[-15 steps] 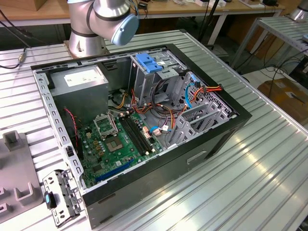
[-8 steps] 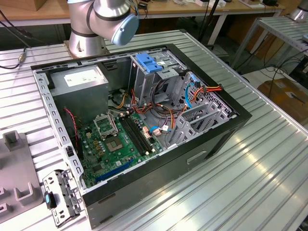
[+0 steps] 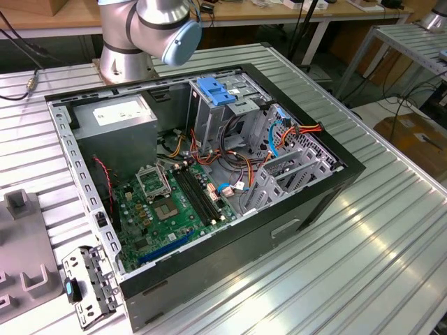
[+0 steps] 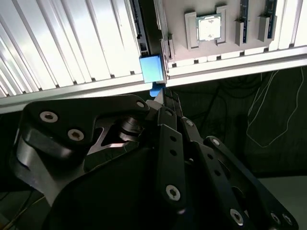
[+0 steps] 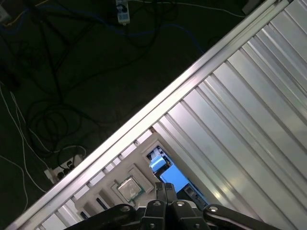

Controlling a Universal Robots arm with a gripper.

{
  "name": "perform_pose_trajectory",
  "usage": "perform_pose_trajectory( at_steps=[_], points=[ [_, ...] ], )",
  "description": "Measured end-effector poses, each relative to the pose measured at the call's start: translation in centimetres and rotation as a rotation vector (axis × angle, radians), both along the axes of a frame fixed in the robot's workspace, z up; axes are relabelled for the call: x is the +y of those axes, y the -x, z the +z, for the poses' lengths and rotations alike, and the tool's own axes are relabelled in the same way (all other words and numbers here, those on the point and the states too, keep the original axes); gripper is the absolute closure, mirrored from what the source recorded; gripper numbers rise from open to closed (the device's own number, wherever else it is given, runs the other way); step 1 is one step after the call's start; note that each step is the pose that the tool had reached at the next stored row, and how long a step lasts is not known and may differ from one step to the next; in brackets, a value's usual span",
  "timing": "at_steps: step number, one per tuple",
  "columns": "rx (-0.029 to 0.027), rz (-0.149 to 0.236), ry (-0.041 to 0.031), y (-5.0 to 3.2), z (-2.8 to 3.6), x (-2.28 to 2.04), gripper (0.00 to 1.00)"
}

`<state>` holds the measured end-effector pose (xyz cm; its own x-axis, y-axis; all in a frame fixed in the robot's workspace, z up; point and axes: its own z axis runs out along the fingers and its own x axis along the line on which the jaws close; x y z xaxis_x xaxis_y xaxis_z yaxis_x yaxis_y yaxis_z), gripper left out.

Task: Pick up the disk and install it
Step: 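Pick up the disk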

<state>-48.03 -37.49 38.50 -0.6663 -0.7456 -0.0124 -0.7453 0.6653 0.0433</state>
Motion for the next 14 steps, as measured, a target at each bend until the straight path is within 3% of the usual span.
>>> perform_pose_trajectory(
  at_steps=[5,7,14],
  points=[
    [0.0000,0.000,0.0000,-0.12,0.00,0.00,0.89],
    [0.0000,0.000,-0.0001,-0.61,0.00,0.00,0.89],
    [0.0000,0.000,0.0000,-0.66,0.00,0.00,0.89]
  ],
)
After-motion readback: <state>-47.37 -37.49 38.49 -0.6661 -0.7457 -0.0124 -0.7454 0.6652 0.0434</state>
